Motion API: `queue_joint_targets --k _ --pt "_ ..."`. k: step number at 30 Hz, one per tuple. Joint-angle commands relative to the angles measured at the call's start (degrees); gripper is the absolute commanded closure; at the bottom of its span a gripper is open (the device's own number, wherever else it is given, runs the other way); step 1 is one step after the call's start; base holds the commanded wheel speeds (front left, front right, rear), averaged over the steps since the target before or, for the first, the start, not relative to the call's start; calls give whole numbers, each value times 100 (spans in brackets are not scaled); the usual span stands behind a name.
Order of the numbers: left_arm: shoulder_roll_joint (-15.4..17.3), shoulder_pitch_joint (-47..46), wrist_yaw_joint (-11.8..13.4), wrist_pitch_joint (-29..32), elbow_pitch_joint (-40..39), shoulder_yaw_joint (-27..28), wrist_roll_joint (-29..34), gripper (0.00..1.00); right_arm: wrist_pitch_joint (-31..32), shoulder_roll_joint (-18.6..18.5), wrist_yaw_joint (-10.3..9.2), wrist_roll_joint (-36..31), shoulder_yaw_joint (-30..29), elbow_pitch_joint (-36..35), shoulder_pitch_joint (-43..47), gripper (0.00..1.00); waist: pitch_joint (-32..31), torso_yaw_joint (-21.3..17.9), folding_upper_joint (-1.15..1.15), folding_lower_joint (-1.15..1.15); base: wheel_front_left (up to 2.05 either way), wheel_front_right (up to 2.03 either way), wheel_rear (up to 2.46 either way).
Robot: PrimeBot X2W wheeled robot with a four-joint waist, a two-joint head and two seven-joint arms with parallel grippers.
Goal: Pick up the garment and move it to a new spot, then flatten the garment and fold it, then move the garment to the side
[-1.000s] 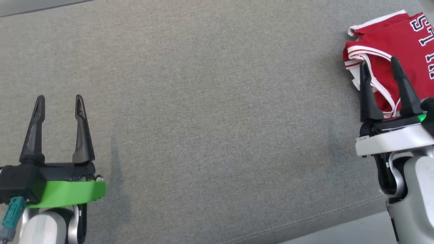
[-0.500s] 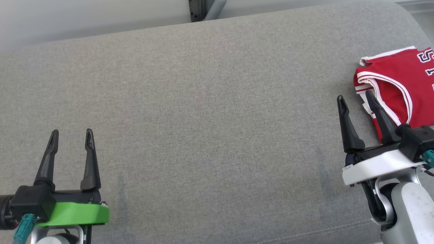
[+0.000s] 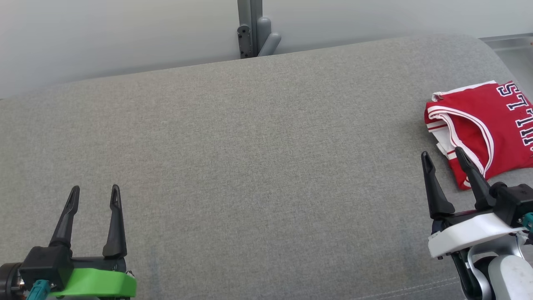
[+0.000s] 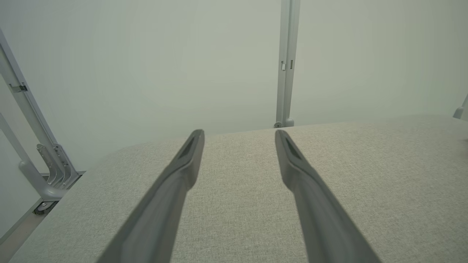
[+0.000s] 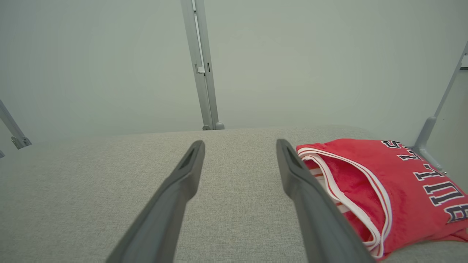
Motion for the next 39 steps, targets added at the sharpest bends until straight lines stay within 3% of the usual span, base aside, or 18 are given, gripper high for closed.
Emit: queue_joint_targets --k 1,35,36,39 --pt "51 91 31 7 -24 15 -37 0 31 7 -7 -8 -30 -43 73 0 -29 -5 0 0 0 0 0" --pt "146 61 153 23 -7 -17 -138 0 87 108 -7 -51 -178 -241 226 0 -8 73 0 0 0 0 0" --pt "105 54 132 49 -11 -23 -105 100 90 109 0 -12 -166 -207 155 100 -9 73 0 0 0 0 0" --pt "25 86 111 60 83 -52 -219 100 84 155 1 109 -118 -112 192 100 -12 78 0 0 0 0 0"
